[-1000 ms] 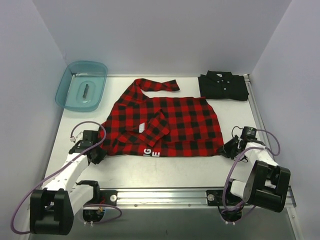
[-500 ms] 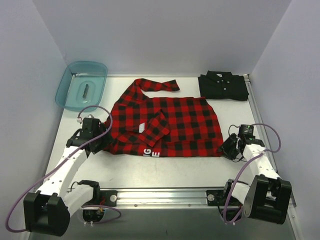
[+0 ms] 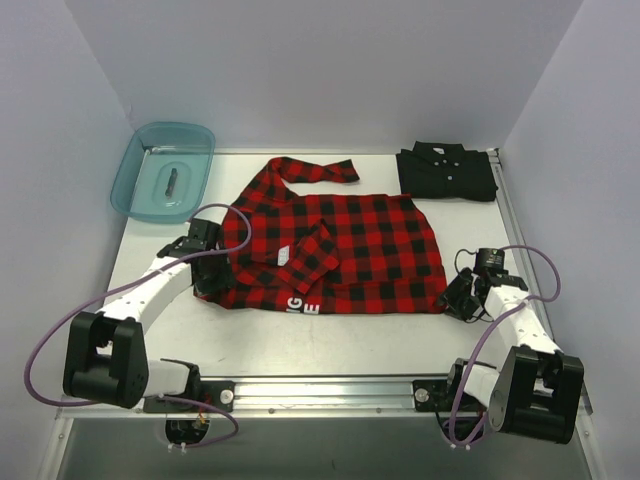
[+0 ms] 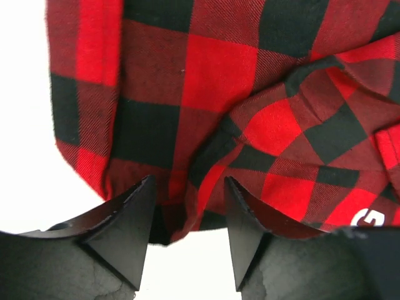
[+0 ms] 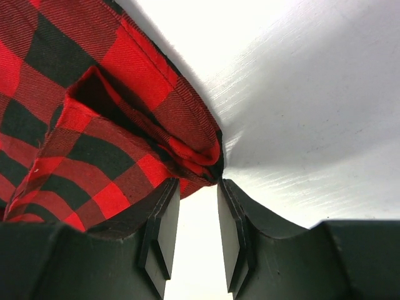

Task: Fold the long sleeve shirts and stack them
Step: Fold the shirt

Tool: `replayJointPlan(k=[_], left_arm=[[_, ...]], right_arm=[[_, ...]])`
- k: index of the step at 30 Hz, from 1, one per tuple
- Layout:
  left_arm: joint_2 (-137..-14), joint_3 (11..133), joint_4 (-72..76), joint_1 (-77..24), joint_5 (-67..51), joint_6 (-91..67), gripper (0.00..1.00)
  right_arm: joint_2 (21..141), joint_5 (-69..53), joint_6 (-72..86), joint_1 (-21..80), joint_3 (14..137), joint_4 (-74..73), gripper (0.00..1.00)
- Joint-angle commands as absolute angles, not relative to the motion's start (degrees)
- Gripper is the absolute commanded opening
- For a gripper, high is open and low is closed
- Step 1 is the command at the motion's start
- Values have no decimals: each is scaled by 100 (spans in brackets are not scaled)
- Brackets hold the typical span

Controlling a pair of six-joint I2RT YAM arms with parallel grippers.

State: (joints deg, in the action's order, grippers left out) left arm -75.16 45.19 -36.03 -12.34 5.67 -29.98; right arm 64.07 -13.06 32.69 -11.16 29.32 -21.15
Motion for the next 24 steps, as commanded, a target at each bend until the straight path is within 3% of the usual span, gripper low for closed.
replayJointPlan(k=[1,7,10,15,24], left_arm=[[-7786,4816,-3384,-1283,457,-2777,54],[-7972,4816,-3305,-1345,316,-2830,47],[-8024,4816,-3270,-1345,343,-2892,37],[-7832,4738,-3313,-1345,413,-2900,0],[-6769,4150,-3638,-1038,422,-3024,0]], right_arm=[[6504,-1143,3173,-1081,3006,-2197,31],[6600,-1142,3182,-1081,2927,-2075,31],[6645,-1134,3190,-1081,2892,-2031,31],[6688,-1064,3199,-1081,2865,-2021,30],[6750,-932,3331,-1213,2777,-1969,23]])
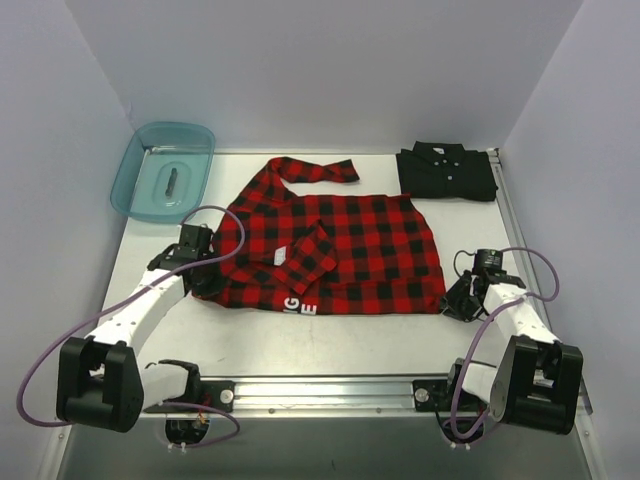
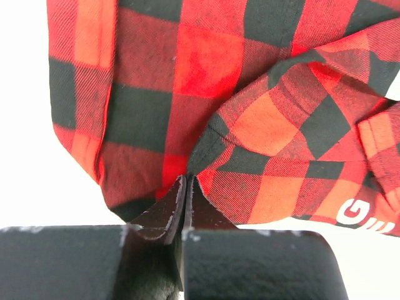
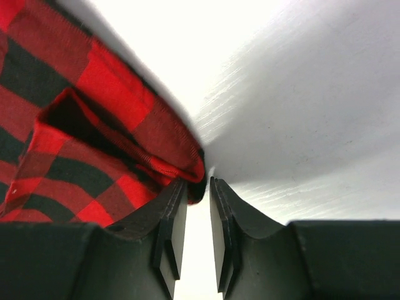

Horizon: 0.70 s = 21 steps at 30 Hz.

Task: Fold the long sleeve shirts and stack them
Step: Fold the shirt

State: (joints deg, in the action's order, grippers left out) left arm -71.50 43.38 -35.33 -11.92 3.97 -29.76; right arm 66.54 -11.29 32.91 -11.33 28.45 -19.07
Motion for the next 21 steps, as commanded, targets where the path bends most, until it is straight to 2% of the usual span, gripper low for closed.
replayJointPlan(k=[1,7,21], left_arm=[[-6628,4088,-3656,-933,431,-3015,0],[-6504,3762,-3788,-519,264,-3041,0],[-6969,3841,-4148,-510,175,-3340,0]], right_arm=[[6767,-932,3331,-1230,2760,-1960,22],[6899,-879,3401,-1274,2742,-1925,19],[6232,-764,3296,-1231,2892,-2311,17]])
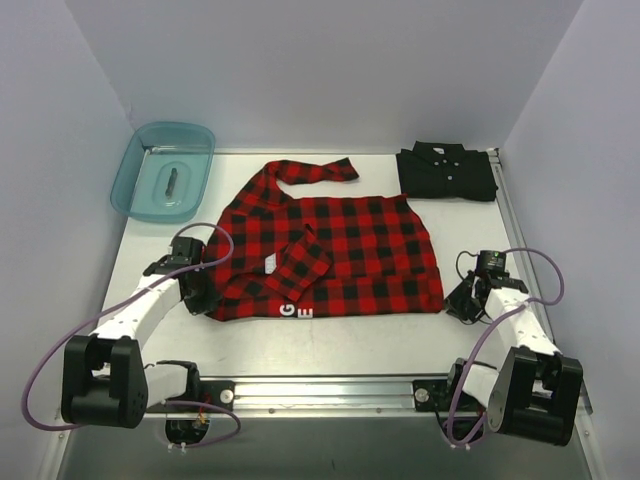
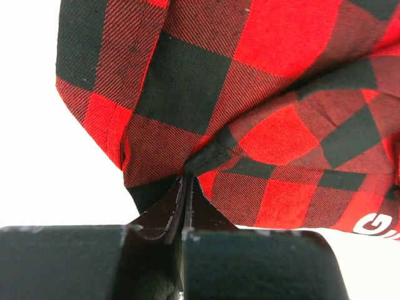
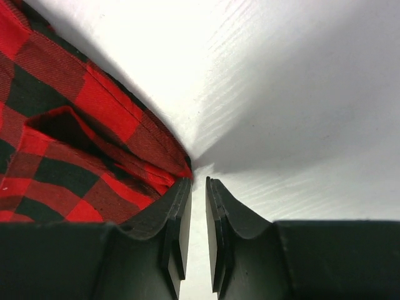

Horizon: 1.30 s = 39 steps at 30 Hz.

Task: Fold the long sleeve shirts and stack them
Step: Fold the shirt

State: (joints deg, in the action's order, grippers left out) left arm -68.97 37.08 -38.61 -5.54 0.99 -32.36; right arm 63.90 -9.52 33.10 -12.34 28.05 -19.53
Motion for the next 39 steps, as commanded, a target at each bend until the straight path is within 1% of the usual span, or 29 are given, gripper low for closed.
replayJointPlan(k=[1,3,5,6,7,8,9,10,11,13,14,16,17,18,21,23,24,25,26,28,30,31,34,35,38,39], left_arm=[[-7013,3867,-4192,-518,237,-3357,0],[-7031,3946,-4297,-518,246,-3375,0],[-6996,4034,-4464,-519,272,-3349,5],[-6926,4086,-4526,-510,307,-3323,11],[-6708,4157,-4561,-510,342,-3296,28],[-6558,4192,-4631,-518,456,-3287,35],[-6383,4201,-4641,-527,509,-3305,40],[-6050,4253,-4641,-519,527,-3305,46],[-5908,4289,-4675,-527,519,-3305,56],[-5557,4377,-4719,-545,475,-3348,63],[-5468,4377,-4711,-597,414,-3401,64],[-5362,4359,-4624,-755,107,-3725,64],[-5370,4316,-4353,-878,1,-3874,64],[-5396,4202,-4168,-1253,0,-4233,61],[-5677,3904,-3359,-1852,0,-4814,55],[-5906,3693,-2790,-1916,0,-5079,51],[-5958,3369,-2595,-1881,0,-5306,49],[-5950,3210,-2410,-1872,139,-5404,42],[-5924,3017,-2138,-1855,219,-5501,40],[-5758,2491,-1865,-1689,412,-5695,35],[-5643,2199,-1697,-1460,404,-5861,34],[-5521,1945,-1670,-1355,396,-5871,34],[-5257,1714,-1880,-854,431,-5915,31],[-5178,1644,-2098,-652,448,-5924,30],[-4835,1704,-2555,-396,676,-5906,29],[-4756,1740,-2653,-378,772,-5898,29]], right_arm=[[6153,-773,3296,-1213,2953,-2329,18],[5917,-774,3235,-1091,3032,-2399,21],[5775,-756,3191,-950,3224,-2513,23],[5670,-756,3164,-854,3304,-2592,25],[5617,-704,3138,-574,3374,-2636,29],[5573,-686,3120,-415,3523,-2663,32],[5485,-686,3120,-256,3577,-2689,39],[5458,-677,3181,102,3629,-2707,42],[5406,-720,3216,245,3699,-2716,44],[5362,-878,3374,744,3744,-2594,44],[5370,-1114,3462,956,3744,-2497,44],[5458,-1326,3620,1308,3727,-2093,44],[5519,-1423,3856,1631,3700,-1926,44],[5685,-1607,3980,1765,3674,-1533,44],[6089,-1958,4410,2134,3437,-611,44],[6309,-2047,4491,2171,3218,-230,43],[6502,-2083,4483,2136,3147,-46,43],[6582,-2066,4448,2092,3033,34,42],[6670,-2074,4395,2031,2954,183,42],[6890,-2231,4307,1673,2752,439,41],[7135,-2477,4324,1259,2348,763,40],[7224,-2566,4350,796,2207,791,40],[7444,-2847,4255,108,1864,712,38],[7444,-2900,4193,-321,1811,642,38],[7025,-2612,3869,-763,1828,37,38],[6875,-2497,3806,-791,1933,-391,38]])
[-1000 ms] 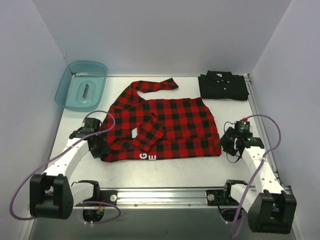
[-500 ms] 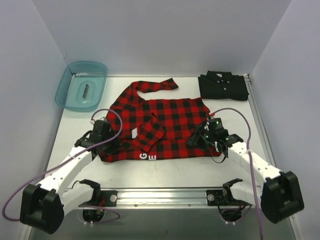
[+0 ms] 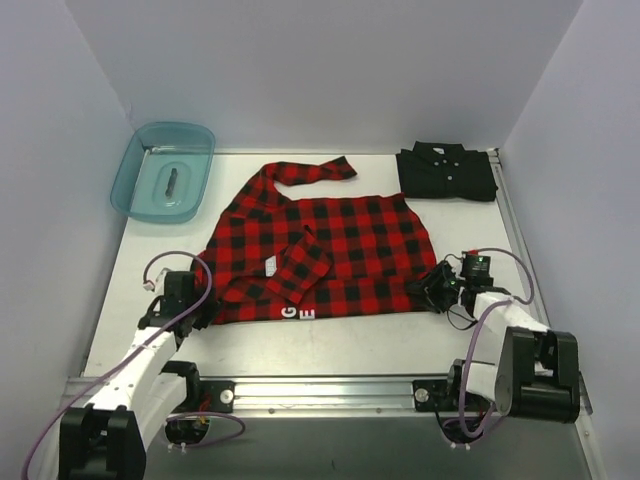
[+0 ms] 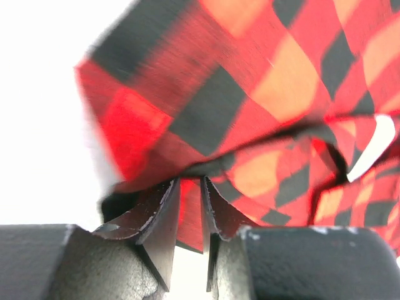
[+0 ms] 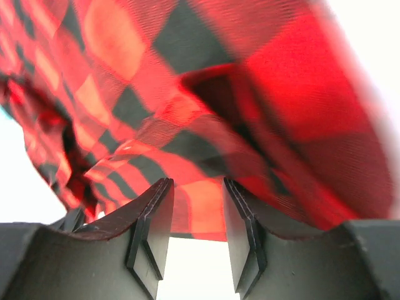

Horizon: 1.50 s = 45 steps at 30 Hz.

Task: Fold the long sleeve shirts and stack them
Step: Fold the shirt

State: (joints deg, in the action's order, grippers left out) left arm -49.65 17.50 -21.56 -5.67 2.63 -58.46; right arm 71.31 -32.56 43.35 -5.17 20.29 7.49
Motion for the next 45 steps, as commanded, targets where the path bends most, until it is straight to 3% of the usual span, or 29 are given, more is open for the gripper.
replayJointPlan(k=[1,5,6,10,19,25,29,33,35,39,45], left_arm=[[-4633,1810,-2785,-369,791,-5845,29],[-4500,2267,-3084,-369,607,-5389,42],[-4448,2450,-3146,-387,406,-5336,48],[-4245,2759,-3340,-483,124,-5151,59],[-4667,2294,-3199,-466,711,-5203,52],[-4860,2311,-3699,-422,1309,-5642,52],[-4746,2662,-3911,-404,1406,-5398,53],[-4667,3477,-4078,-396,1494,-4791,62],[-4693,3760,-4087,-404,1555,-4319,83],[-4886,4367,-4078,-387,1696,-3534,97],[-4957,4254,-3806,-378,2232,-2944,97]], right_arm=[[6699,-2435,3745,-791,2003,-543,38],[5733,-2496,3691,-669,2337,-984,39],[5635,-2444,3674,-450,2538,-1132,39],[5528,-2443,3770,201,2891,-1301,39],[5915,-2127,3543,509,2935,-1265,39],[6310,-916,2831,1940,4094,-2109,40],[6888,-326,2427,3126,4867,-2241,42],[7811,-27,1445,4697,5816,-2346,43],[8407,333,1057,5166,6432,-2408,44],[9429,764,116,5914,7460,-2610,44],[10651,1151,-764,6257,8532,-3006,46]])
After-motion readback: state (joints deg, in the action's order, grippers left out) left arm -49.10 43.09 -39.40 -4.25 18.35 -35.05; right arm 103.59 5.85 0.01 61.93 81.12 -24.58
